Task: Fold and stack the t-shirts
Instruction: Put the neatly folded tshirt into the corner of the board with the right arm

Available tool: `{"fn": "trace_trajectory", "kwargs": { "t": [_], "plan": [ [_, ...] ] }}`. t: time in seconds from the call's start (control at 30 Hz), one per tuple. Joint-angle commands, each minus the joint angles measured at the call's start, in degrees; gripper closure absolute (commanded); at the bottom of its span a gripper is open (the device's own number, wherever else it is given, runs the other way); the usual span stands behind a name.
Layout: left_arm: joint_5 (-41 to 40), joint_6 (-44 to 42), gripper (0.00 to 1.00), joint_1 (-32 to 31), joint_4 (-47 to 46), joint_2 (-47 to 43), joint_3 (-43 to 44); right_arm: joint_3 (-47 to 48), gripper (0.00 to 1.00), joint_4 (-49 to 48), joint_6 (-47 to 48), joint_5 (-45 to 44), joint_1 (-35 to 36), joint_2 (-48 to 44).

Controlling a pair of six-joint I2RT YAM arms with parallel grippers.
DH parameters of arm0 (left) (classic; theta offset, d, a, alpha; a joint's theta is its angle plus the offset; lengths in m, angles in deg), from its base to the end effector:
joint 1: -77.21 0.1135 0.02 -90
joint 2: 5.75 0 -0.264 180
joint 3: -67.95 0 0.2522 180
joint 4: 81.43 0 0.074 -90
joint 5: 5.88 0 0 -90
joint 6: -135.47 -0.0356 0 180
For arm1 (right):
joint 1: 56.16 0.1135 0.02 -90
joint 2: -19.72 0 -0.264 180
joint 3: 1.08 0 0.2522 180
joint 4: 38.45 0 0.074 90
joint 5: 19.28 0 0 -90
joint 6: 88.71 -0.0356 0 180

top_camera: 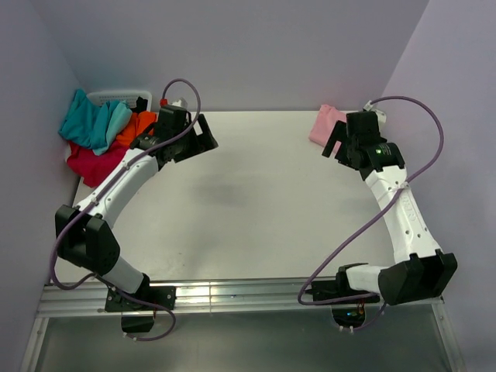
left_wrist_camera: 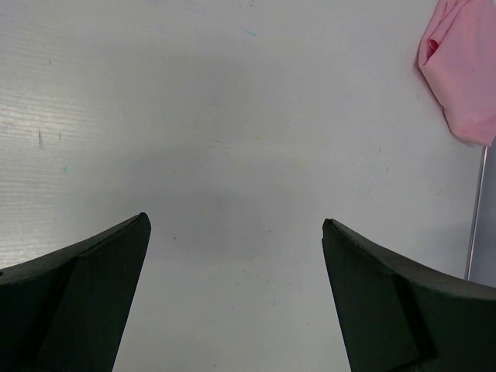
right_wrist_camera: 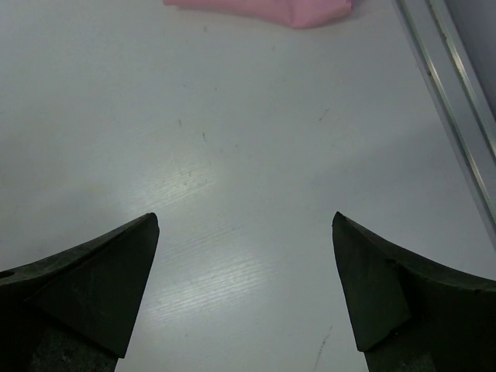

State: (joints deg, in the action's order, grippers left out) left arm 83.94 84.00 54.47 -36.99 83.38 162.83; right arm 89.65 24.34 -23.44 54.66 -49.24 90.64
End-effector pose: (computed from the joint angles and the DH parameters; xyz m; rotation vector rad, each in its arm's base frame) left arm 0.3251 -0.1361 0.3342 -0.3189 2.2870 -0.5620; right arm 0.2495 0.0204 0.3747 0.4914 2.2320 -0.0390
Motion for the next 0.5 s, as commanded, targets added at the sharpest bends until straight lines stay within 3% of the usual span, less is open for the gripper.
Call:
{"fn": "trace_trajectory", "kwargs": {
  "t": [0.0, 0.47],
  "plan": [
    [-1.57, -1.87, 0.0, -0.2, -1.32, -0.53, 2.81, 3.62, 0.0, -0.7, 0.56, -3.63, 0.38, 1.68],
    [-1.66, -4.42, 0.0, 0.33, -0.18, 0.26, 4.04, 8.37, 0.0, 2.29, -0.84, -12.5, 0.29, 6.34]
  ]
}}
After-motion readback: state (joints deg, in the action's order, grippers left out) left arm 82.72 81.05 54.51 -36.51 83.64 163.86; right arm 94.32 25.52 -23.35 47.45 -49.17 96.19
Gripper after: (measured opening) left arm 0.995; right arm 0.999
